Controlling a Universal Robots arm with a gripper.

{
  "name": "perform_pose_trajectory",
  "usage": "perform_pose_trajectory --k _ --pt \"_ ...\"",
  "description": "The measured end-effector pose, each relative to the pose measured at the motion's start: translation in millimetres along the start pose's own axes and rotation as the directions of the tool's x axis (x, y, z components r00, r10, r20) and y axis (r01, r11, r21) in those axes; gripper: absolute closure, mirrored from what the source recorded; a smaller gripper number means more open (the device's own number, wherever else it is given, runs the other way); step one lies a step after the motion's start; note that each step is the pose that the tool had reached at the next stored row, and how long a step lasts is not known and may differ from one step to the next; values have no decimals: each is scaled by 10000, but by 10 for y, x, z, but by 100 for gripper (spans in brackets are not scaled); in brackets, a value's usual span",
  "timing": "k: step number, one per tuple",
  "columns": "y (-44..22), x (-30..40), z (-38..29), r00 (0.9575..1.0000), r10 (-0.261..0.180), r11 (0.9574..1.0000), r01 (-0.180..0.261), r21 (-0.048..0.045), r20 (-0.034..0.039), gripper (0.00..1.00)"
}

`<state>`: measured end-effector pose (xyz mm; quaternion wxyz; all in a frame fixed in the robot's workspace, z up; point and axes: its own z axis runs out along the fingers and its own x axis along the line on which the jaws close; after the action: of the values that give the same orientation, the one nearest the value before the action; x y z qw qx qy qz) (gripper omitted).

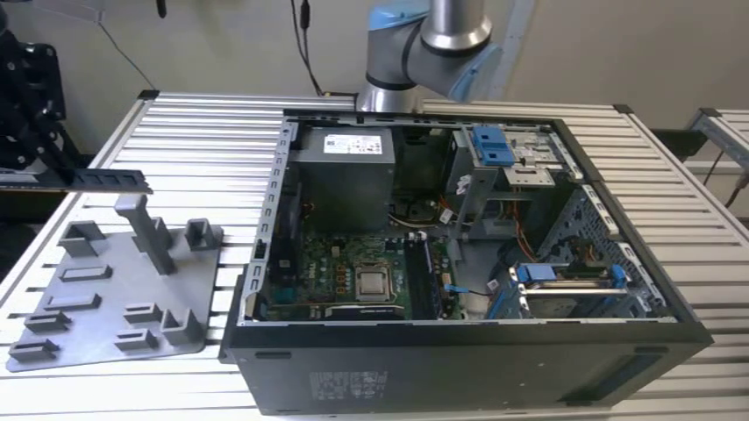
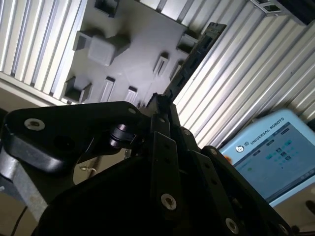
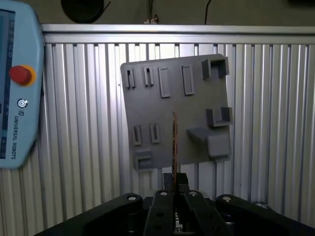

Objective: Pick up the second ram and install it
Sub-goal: 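Pick up the second ram and move it above second insertion slot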

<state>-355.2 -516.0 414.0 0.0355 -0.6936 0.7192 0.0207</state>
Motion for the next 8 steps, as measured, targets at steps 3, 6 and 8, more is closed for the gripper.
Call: perform_pose_trajectory --k 3,6,8 --pt "-79 -3 2 10000 0 10000 0 0 0 85" --pt "-159 -6 3 10000 0 10000 0 0 0 85" --pt "-211 -7 4 10000 0 10000 0 -1 0 85"
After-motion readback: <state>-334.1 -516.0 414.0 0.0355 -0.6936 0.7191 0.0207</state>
